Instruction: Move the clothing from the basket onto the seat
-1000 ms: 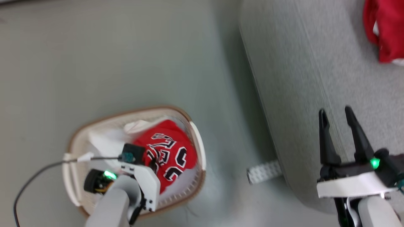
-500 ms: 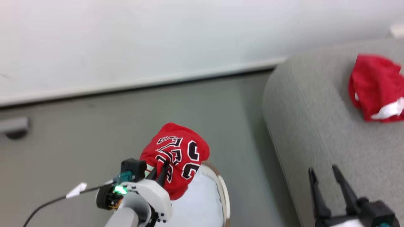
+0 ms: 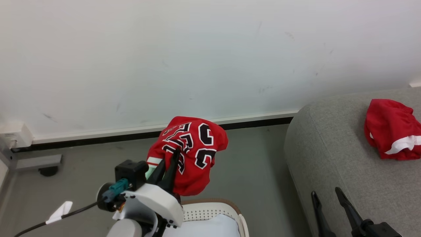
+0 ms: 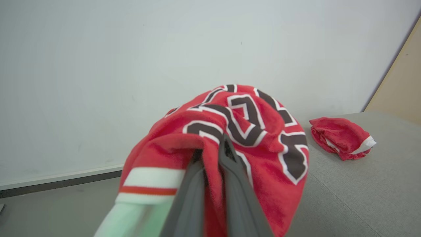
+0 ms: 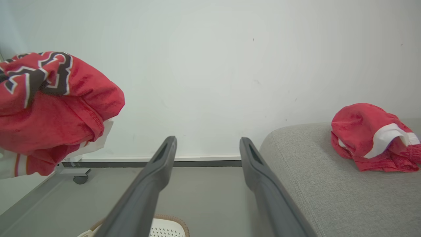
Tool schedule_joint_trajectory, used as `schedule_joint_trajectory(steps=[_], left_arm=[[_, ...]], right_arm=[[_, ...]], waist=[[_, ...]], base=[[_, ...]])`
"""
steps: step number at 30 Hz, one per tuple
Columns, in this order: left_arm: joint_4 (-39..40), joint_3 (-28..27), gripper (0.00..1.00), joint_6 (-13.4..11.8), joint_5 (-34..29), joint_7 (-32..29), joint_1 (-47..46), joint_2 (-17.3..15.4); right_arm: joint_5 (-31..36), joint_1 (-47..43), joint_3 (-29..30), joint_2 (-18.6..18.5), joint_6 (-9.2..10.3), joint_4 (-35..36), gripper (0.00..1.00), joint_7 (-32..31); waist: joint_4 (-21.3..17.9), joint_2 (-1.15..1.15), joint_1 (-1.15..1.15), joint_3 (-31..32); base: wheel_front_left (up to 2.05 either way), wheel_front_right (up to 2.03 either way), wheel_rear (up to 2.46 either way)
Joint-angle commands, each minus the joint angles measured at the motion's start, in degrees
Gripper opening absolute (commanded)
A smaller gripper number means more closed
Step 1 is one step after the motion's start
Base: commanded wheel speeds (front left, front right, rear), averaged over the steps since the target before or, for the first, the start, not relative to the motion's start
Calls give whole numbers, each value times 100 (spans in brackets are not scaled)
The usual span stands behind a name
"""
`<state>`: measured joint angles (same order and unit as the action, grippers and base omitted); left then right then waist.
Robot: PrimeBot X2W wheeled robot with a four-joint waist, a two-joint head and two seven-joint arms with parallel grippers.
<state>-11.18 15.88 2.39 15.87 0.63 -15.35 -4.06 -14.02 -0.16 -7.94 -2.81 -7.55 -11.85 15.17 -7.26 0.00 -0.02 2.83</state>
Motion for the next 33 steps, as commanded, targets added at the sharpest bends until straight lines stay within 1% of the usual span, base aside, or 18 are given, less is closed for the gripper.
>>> schedule_joint_trajectory(steps=[1, 7, 11, 13, 20, 26, 28, 29, 30, 33], left_arm=[[205, 3, 0, -27, 71, -80, 123, -57], [667, 50, 0, -89, 101, -323, 287, -124], [870, 124, 0, -92, 124, -435, 368, -125], [968, 167, 0, -77, 142, -460, 405, -124], [1195, 416, 0, 14, 132, -645, 450, -121], [1289, 680, 0, 135, 255, -779, 471, -65], [1298, 736, 0, 170, 293, -813, 476, -61], [1314, 849, 0, 224, 338, -855, 475, -51], [1314, 849, 0, 224, 338, -855, 475, -51], [1322, 983, 0, 281, 467, -940, 474, -34]], right_arm=[[48, -66, -28, -16, 13, 41, 100, -3], [283, 30, -163, -15, 13, 186, 100, -3], [598, 214, -454, -21, 13, 322, 100, -3], [696, 384, -681, -85, 13, 293, 100, -4], [824, 1298, -1648, -351, 13, -166, 100, -3], [690, 2077, -2486, -448, 13, -786, 100, -3], [658, 2199, -2578, -443, 13, -884, 100, -3], [611, 2426, -2718, -408, 13, -1063, 100, -4], [611, 2426, -2718, -408, 13, -1063, 100, -4], [537, 2662, -2884, -323, 13, -1356, 100, -3]], waist=[[16, 0, 2, 58], [35, 0, 2, 120], [43, 0, 2, 117], [31, 0, 2, 98], [39, 0, 2, 25], [67, 0, 2, -10], [70, 0, 2, -14], [73, 0, 2, -20], [73, 0, 2, -20], [91, 0, 2, -23]], base=[[0, 0, 0], [0, 0, 0], [0, 0, 0], [0, 0, 0], [0, 0, 0], [0, 0, 0], [0, 0, 0], [0, 0, 0], [0, 0, 0], [0, 0, 0]])
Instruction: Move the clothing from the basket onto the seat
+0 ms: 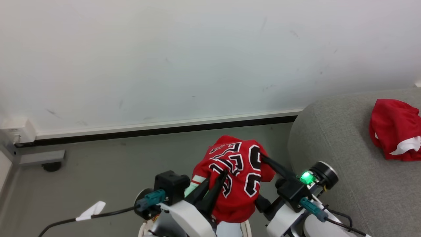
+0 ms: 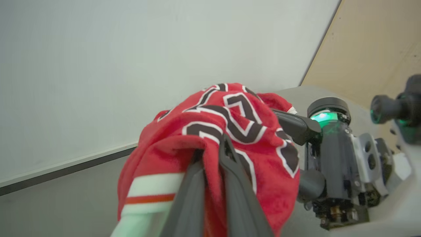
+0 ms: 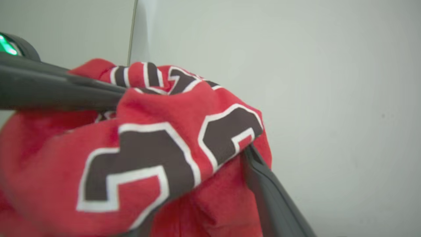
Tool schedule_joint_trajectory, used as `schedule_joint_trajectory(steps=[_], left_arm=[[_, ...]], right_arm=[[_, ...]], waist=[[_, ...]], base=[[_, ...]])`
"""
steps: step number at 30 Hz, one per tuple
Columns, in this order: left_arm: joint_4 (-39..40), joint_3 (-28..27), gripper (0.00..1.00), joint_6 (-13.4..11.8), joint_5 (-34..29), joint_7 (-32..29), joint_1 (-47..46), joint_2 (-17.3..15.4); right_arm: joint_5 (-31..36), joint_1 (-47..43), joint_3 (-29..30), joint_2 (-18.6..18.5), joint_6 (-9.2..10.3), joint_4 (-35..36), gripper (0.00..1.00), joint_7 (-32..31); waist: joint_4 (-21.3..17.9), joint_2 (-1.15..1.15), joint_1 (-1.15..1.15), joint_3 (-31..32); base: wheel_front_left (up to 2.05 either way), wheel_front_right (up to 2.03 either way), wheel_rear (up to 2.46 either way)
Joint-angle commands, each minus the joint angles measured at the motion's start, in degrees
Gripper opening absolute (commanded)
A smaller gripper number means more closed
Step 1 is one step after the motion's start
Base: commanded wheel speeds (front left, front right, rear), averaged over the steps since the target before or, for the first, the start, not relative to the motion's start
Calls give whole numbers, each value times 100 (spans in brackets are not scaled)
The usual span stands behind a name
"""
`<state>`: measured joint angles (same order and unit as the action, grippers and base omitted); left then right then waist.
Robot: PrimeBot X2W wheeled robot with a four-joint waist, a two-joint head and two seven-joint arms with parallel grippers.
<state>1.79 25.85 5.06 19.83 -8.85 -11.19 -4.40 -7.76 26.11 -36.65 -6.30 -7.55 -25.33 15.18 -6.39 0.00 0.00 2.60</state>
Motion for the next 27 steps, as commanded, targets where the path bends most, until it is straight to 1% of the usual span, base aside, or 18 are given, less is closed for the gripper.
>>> schedule_joint_trajectory(steps=[1, 2, 3, 5, 9, 10, 11, 12, 13, 18, 20, 27], left_arm=[[18, 13, 0, 25, 108, -1, 45, 1], [3, 39, 0, 30, 111, -18, 33, 1], [-15, 59, 0, 36, 109, -30, 20, 3], [-49, 65, 0, 27, 112, -29, 1, 5], [-77, -1, 0, -46, 91, 67, -11, -27], [-91, -14, 15, -59, 73, 98, -7, -47], [-110, -40, 44, -90, 43, 128, 4, -74], [-132, -57, 90, -91, 13, 174, 18, -104], [-152, -61, 100, -93, 9, 197, 40, -122], [-276, -61, 100, -101, -92, 506, 138, -240], [-355, -46, 100, -110, -222, 630, 135, -339], [-633, 11, 100, -69, -264, 955, 247, -405]], right_arm=[[-132, 89, -81, 55, 13, -107, 98, -5], [-157, 156, -117, 73, 13, -167, 42, -4], [-265, 190, -135, 100, 13, -209, 0, -4], [-465, 203, -230, 140, 13, -318, 0, -4], [-706, 234, -190, 183, 13, -274, 0, -5], [-704, 245, -181, 184, 13, -220, 0, -5], [-672, 249, -172, 177, 13, -146, 0, -4], [-667, 227, -149, 169, 13, -106, 0, -4], [-664, 198, -138, 159, 13, -85, 0, -5], [-742, 154, 8, 124, 13, 55, 0, -4], [-741, 151, 89, 97, 13, 125, 0, -3], [-676, 90, 381, -39, 13, 305, 0, -3]], waist=[[18, 0, 0, 0], [30, 0, 0, 0], [43, 0, 0, 0], [67, 0, 0, 4], [91, 0, 0, -3], [92, 0, 0, -5], [89, 0, 0, -6], [87, 0, 0, -4], [86, 0, 0, 1], [91, 0, 0, 22], [103, 0, 0, 26], [122, 0, 0, 42]], base=[[0, 0, 0], [0, 0, 0], [0, 0, 0], [0, 0, 0], [0, 0, 0], [0, 0, 0], [0, 0, 0], [0, 0, 0], [0, 0, 0], [0, 0, 0], [0, 0, 0], [0, 0, 0]])
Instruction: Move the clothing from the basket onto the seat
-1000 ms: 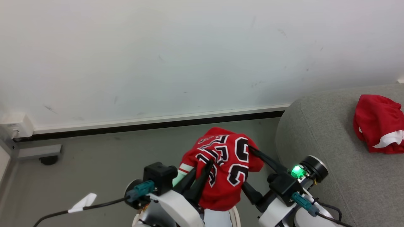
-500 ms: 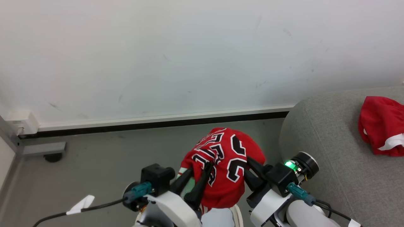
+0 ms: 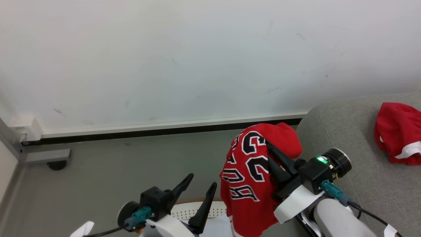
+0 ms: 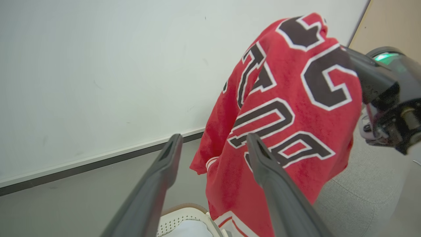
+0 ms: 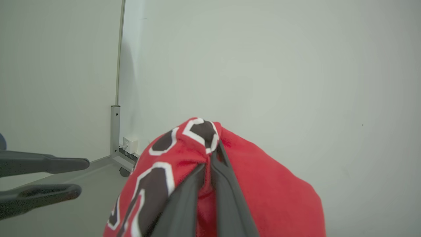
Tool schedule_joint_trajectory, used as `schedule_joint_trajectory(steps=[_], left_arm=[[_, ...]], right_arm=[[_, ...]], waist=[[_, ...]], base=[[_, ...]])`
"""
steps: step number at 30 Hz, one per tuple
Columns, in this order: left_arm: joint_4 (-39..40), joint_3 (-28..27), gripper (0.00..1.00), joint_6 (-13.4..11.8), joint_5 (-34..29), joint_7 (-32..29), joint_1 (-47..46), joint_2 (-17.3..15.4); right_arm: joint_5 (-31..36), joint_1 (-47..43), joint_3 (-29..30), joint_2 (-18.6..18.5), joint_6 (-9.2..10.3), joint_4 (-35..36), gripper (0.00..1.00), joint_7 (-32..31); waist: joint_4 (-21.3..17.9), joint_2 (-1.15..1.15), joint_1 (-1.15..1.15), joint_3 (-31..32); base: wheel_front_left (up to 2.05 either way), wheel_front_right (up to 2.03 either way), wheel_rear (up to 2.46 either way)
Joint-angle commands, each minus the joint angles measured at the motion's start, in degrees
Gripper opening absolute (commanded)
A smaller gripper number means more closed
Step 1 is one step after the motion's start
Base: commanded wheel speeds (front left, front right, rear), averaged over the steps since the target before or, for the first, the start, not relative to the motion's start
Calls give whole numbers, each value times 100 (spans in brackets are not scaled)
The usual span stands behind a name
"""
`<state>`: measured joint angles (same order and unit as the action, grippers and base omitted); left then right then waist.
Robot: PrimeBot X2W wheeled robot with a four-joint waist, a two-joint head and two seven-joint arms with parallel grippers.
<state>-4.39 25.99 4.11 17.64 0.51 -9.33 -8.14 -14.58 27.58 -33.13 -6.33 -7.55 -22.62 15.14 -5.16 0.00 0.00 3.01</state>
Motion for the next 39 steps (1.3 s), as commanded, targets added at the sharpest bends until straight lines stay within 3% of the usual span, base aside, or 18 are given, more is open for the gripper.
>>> schedule_joint_trajectory(steps=[1, 13, 30, 39], left_arm=[[-46, 5, 100, 28, -38, 48, 68, -37], [-190, 78, 100, 0, 51, 162, 30, -5], [-40, 227, 100, -38, 148, 174, -66, 56], [300, 575, 100, 77, -116, -26, -483, 45]], right_arm=[[3, -57, 61, -46, 13, 51, 0, 0], [50, -38, 310, -101, 13, 192, 0, 0], [105, -135, 629, -254, 13, 644, 0, -1], [34, -103, 1284, -369, 13, 1050, 0, 0]], waist=[[-4, 0, 0, 1], [-246, 0, 0, -24], [-1618, 0, 0, -408], [-1894, 0, 0, -1258]], base=[[0, 0, 0], [0, 0, 0], [0, 0, 0], [0, 0, 0]])
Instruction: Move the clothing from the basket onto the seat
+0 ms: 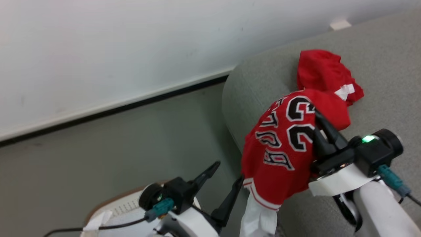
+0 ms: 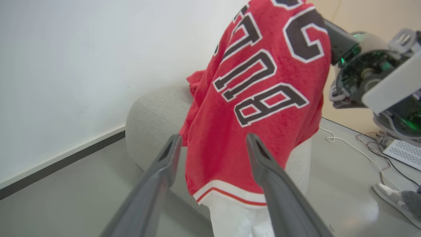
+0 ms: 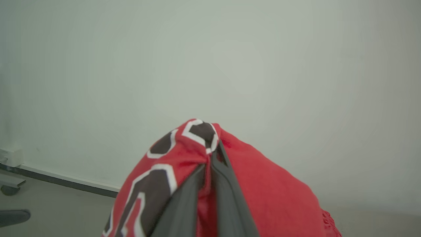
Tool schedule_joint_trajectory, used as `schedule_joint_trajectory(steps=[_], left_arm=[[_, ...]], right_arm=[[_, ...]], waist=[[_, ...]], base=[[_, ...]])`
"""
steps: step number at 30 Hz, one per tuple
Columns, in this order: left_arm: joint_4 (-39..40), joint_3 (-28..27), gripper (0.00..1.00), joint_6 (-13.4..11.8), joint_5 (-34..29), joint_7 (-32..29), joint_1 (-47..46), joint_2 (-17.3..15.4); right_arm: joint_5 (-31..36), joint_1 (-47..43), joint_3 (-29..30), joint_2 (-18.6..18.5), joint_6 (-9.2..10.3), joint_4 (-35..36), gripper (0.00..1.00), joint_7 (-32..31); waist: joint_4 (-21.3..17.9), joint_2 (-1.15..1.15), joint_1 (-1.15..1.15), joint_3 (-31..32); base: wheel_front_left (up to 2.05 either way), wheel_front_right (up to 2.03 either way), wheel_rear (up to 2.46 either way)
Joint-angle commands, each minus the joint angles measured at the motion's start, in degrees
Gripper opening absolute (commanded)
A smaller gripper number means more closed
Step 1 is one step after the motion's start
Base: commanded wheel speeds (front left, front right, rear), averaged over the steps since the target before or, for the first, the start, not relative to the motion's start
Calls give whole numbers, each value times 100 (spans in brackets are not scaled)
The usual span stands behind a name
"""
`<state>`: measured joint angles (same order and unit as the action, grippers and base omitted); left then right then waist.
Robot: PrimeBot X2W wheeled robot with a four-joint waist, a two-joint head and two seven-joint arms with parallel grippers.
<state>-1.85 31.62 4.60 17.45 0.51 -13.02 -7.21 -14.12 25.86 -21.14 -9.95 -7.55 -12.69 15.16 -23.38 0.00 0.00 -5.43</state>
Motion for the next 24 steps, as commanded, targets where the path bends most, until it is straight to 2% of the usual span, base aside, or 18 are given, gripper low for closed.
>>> schedule_joint_trajectory(steps=[1, 9, 11, 17, 21, 24], left_arm=[[119, 57, 100, 49, -140, -71, -216, -56], [618, 322, 100, 176, -397, -403, -1153, -161], [656, 329, 100, 179, -429, -422, -1252, -179], [775, 412, 100, 220, -490, -498, -1740, -192], [821, 393, 100, 206, -500, -452, -1895, -185], [802, 357, 100, 163, -507, -415, -1917, -222]], right_arm=[[-7, 136, 196, -8, 13, 116, 0, -1], [-1, 1157, 1242, -155, 13, 240, 0, -1], [-124, 1375, 1374, -153, 13, 196, 0, -1], [-255, 2947, 2256, -716, 13, -547, 0, -1], [-186, 3831, 3055, -1195, 13, -1215, 0, -2], [8, 4179, 3639, -1442, 13, -1696, 0, -3]], waist=[[-59, 0, 0, -584], [238, 0, 0, -2060], [268, 0, 0, -2243], [563, 0, 0, -3097], [787, 0, 0, -3402], [899, 0, 0, -3506]], base=[[0, 0, 0], [0, 0, 0], [0, 0, 0], [0, 0, 0], [0, 0, 0], [0, 0, 0]])
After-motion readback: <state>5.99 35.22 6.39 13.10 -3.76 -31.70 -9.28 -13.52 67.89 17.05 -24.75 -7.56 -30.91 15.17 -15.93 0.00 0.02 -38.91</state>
